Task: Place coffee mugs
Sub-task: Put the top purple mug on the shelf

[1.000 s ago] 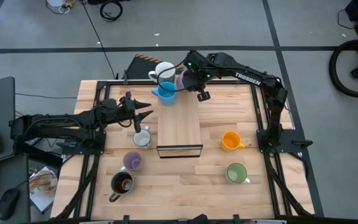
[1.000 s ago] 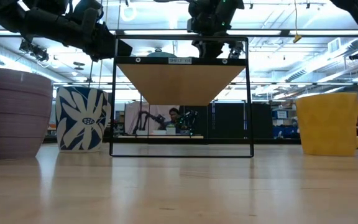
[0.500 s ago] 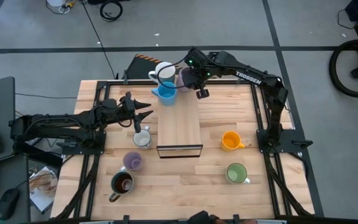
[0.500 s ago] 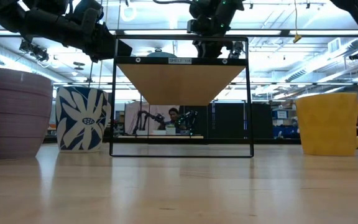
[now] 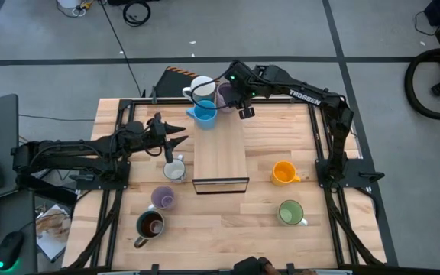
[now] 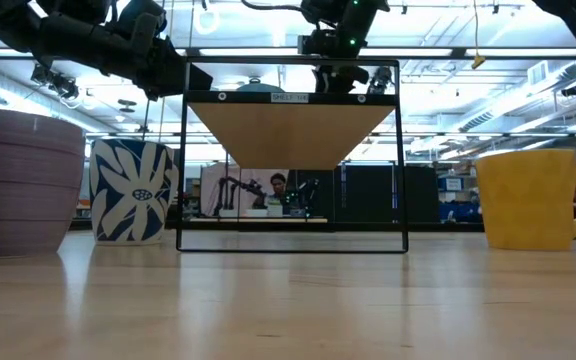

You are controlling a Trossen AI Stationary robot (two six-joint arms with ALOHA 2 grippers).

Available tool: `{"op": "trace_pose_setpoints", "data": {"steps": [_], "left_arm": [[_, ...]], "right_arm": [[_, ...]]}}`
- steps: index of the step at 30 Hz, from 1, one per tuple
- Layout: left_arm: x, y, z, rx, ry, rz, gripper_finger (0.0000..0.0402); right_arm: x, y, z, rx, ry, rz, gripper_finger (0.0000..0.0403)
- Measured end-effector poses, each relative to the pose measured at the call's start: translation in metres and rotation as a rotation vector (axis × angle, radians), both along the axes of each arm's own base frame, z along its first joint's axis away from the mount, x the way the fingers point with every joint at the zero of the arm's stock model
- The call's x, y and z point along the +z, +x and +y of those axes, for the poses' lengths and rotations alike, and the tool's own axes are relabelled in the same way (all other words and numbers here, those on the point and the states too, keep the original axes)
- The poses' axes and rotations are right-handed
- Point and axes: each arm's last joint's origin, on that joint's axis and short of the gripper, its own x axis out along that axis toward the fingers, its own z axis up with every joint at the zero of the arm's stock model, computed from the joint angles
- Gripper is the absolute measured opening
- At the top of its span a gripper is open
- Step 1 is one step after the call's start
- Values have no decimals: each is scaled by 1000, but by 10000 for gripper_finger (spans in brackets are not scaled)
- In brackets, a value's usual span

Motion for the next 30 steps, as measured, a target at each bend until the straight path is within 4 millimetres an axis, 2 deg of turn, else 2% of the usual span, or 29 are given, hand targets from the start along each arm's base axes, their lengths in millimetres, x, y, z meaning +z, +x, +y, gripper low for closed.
{"op": "trace_pose_setpoints", "data": {"steps": [6,21,30], "left_arm": [[0,0,0,1,-6,3,155],[0,0,0,3,-7,2,155],[0,-3,5,198,52,26,155]], "right_arm": [[1,1,1,-50,-34,-3,226],[2,2,1,-169,27,-90,225],[3,4,0,-242,49,-144,224]]}}
